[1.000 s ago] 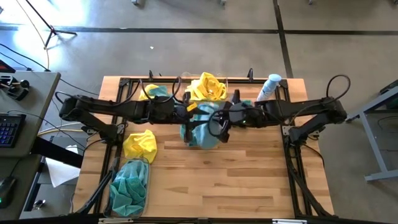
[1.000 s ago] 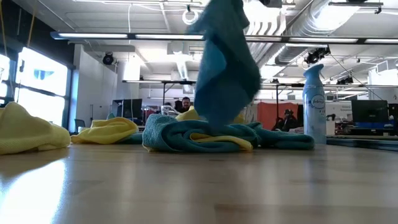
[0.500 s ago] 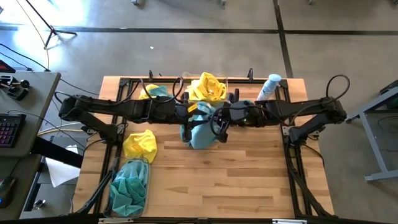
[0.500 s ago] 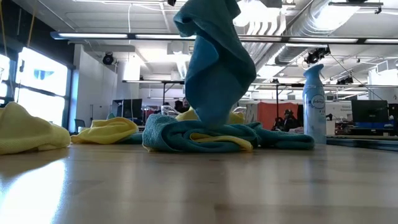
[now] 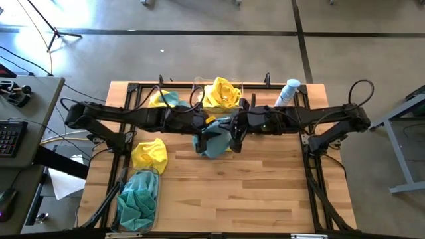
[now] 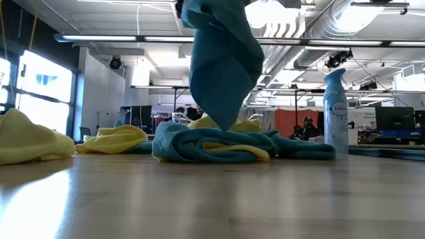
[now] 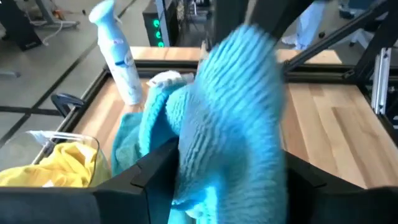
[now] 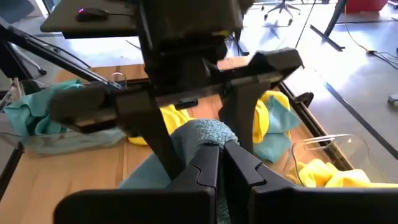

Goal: Sort microfiber towel by color & place in baskets
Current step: Put the blue microfiber towel into the bottom transparent bin

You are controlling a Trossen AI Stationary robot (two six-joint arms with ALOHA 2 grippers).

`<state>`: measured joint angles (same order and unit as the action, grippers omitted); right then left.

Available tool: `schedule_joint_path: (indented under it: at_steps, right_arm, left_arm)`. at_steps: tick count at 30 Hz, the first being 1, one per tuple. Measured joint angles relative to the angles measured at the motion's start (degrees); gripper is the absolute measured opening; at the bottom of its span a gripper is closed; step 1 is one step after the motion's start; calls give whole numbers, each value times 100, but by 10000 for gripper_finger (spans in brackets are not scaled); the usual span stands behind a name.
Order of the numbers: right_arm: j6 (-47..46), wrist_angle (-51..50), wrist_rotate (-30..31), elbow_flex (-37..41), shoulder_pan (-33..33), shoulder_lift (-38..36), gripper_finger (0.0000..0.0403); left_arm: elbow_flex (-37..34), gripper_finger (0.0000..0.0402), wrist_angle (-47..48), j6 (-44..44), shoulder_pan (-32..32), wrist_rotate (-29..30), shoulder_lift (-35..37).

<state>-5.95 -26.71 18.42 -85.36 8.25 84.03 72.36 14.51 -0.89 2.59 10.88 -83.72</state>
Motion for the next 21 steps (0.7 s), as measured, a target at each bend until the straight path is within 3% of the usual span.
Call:
schedule_joint_path:
  at_steps: [4, 11, 21]
  right_arm:
    - [-150, -96, 0, 0, 0, 0, 0]
    - [-589, -665, 319, -7, -2, -2, 18]
    - [-1346, -2367, 373, -7, -2, 121, 65]
  left_arm:
    - [0, 158, 96, -115, 4, 2, -60]
    - [-7, 15, 230, -381, 4, 21, 6]
    - [-9, 5, 1393, -1340, 178, 288, 466]
